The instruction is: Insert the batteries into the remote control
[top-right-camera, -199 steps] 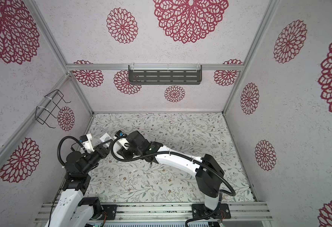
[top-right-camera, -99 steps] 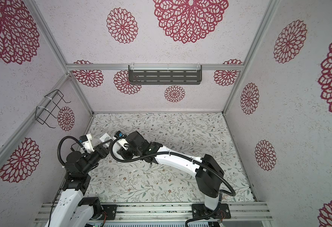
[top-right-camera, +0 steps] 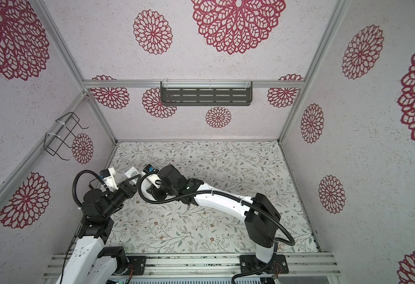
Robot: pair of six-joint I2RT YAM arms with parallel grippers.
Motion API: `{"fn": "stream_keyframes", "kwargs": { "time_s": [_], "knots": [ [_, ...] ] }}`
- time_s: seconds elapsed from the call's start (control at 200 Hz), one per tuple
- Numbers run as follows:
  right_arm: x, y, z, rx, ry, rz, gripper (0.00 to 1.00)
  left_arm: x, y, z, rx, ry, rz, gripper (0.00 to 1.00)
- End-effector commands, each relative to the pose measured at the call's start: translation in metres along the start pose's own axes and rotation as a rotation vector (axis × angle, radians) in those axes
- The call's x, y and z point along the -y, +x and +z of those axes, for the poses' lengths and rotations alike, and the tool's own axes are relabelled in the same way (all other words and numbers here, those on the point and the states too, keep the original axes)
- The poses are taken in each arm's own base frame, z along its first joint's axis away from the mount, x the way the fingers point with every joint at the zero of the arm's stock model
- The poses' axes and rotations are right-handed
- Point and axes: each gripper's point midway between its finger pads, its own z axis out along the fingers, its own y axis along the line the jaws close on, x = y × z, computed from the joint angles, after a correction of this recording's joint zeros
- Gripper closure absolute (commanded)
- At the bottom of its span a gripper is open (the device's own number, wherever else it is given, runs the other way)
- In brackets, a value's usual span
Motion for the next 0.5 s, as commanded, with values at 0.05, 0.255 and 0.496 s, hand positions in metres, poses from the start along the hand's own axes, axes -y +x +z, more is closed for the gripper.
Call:
{"fn": "stream_keyframes", "kwargs": {
  "time_s": [0.05, 0.255, 0.496],
  "knots": [
    [-0.008, -0.043, -0.034, 0.14, -0.009, -0.015, 0.76, 0.004, -0.01, 0.0, 0.024, -0.007, 0.025, 0.88],
    [0.003, -0.045, -0.049, 0.176, 0.021, 0.012, 0.75, -0.001, -0.009, 0.001, 0.018, -0.032, 0.026, 0.89],
    [0.082, -0.003, -0.056, 0.072, 0.286, 0.16, 0.75, 0.001, -0.009, 0.001, 0.01, -0.027, 0.026, 0.89]
  ]
}}
